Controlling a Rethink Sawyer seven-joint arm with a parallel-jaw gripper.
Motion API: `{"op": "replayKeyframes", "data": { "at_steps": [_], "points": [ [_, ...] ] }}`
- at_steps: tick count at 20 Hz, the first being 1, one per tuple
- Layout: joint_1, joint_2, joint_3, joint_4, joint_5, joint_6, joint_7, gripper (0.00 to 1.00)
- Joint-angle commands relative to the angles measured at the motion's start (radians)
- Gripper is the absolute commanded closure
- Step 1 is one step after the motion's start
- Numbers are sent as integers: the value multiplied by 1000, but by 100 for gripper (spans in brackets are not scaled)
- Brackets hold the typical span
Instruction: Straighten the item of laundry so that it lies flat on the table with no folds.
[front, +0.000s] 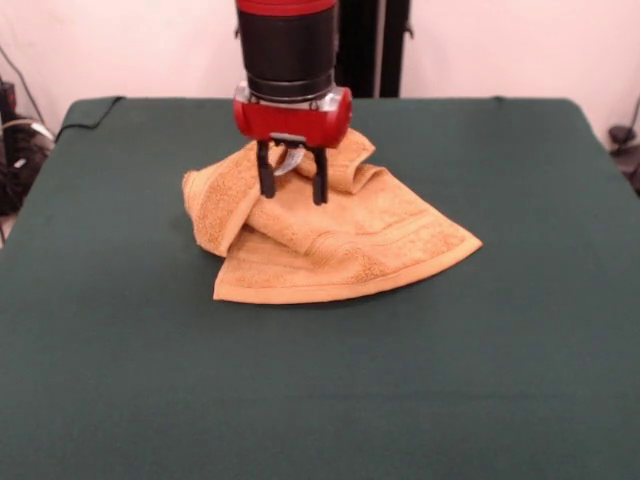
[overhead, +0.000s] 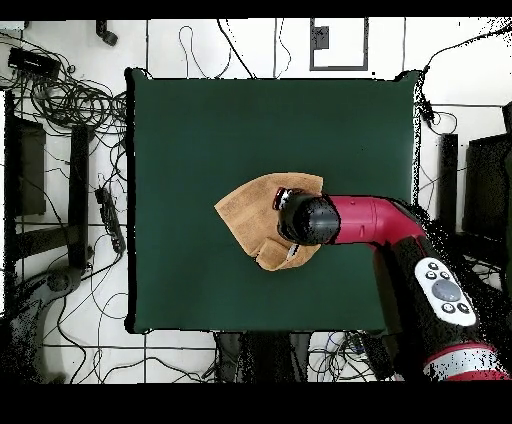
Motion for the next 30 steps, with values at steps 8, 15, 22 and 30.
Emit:
{"op": "replayKeyframes", "data": {
  "at_steps": [8,15,22,30],
  "points": [
    [-55,-53,-65,201,-23,64,-17,0],
    [-62,-30,-93,215,-35,19,6,0],
    [-37,19,-117,172,-53,-34,25,0],
    [-3,67,-93,144,-12,-69,69,0]
  ]
}}
